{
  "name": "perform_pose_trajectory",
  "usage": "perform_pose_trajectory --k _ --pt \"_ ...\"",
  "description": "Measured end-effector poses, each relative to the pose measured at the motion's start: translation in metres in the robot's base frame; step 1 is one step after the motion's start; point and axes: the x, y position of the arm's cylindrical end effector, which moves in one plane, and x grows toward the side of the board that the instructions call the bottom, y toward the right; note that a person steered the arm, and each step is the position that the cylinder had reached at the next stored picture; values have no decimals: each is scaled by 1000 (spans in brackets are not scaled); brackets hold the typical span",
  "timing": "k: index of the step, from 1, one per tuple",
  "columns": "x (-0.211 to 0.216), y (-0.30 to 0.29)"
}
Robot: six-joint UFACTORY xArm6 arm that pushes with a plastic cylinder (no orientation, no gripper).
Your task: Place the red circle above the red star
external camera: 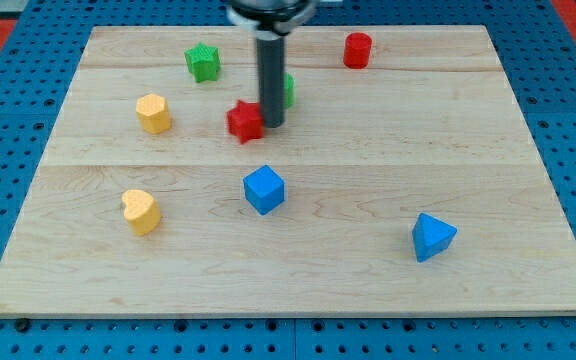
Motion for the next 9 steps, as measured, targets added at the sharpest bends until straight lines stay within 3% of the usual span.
perform_pose_trajectory --k 1,2,3,4,5,7,9 --pt "4 44" --pt "-18 136" --pt "-68 199" --pt "-131 184" --pt "-161 155" --pt "-163 135" --pt "-122 103"
